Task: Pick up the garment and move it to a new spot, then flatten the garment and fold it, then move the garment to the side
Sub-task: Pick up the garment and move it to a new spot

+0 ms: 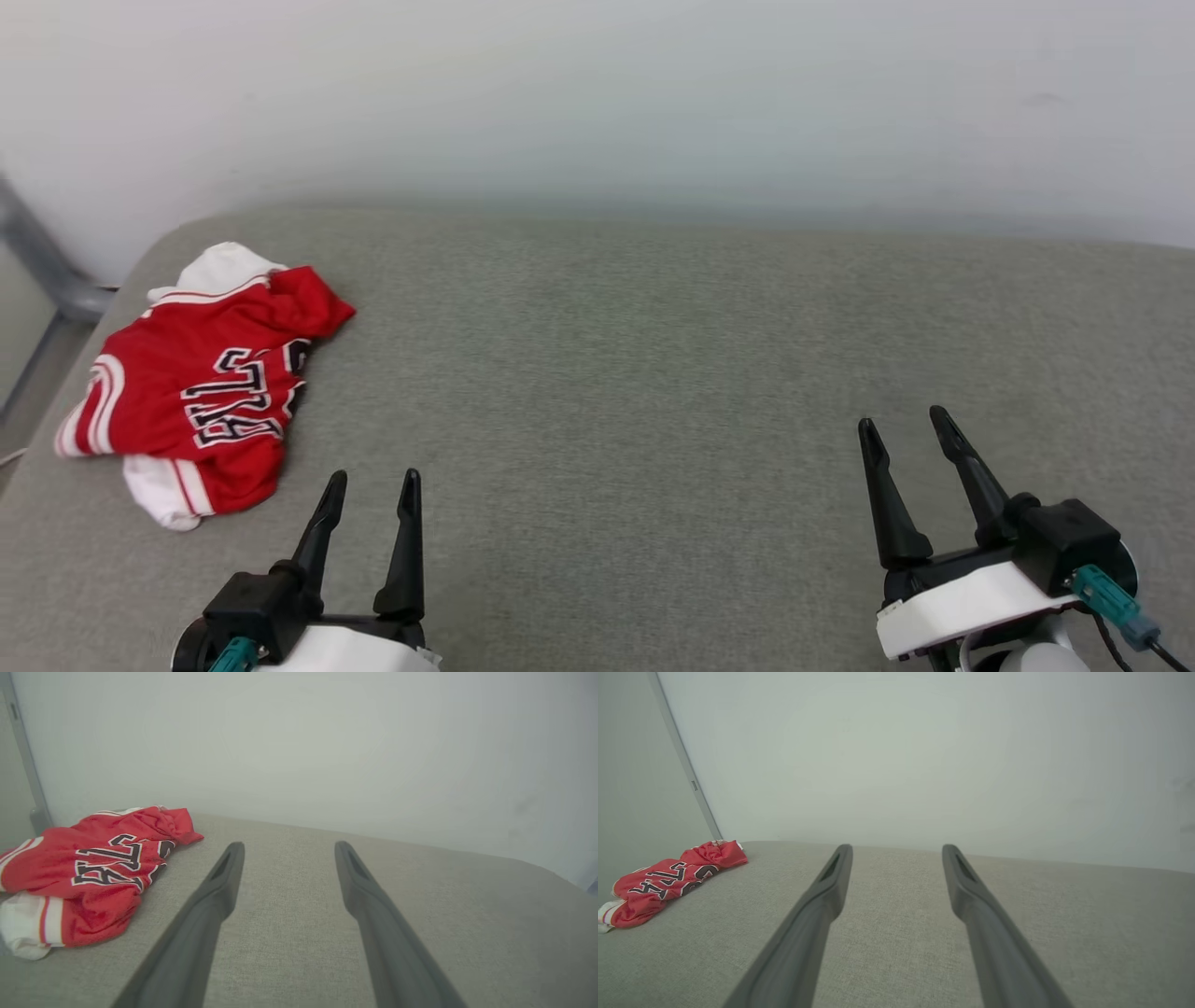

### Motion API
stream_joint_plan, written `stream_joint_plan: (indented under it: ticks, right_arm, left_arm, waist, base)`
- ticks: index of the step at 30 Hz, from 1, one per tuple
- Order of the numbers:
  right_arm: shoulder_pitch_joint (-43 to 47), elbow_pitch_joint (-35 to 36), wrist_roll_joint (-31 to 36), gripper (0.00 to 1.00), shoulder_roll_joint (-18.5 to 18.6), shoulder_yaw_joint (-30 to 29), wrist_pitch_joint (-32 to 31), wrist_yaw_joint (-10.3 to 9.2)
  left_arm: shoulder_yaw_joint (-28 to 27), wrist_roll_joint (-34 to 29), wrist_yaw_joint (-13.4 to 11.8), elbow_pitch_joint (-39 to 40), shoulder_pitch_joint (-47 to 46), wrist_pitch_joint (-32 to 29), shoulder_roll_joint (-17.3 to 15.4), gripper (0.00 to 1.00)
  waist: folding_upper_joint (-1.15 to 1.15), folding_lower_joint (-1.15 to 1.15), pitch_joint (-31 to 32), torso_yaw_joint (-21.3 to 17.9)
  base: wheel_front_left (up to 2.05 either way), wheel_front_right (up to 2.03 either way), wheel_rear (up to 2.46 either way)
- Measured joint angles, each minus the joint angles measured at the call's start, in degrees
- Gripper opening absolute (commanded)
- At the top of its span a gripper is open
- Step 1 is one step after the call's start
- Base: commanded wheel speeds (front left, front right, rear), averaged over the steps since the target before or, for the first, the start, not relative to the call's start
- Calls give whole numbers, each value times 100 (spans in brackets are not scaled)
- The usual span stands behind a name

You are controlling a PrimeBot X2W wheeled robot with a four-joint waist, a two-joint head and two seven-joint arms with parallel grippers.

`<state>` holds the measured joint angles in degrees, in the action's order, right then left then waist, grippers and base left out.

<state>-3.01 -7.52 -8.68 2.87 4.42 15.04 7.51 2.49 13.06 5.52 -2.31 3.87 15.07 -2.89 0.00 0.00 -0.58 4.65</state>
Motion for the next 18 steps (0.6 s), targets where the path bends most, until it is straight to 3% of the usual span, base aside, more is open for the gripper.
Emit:
stream_joint_plan:
  ticks: [18]
  right_arm:
    - [162,-71,-164,100,1,264,1,0]
  left_arm:
    - [-241,-142,36,-78,179,0,-1,100]
  waist:
    - [0,0,208,1276]
  base:
    - [0,0,0]
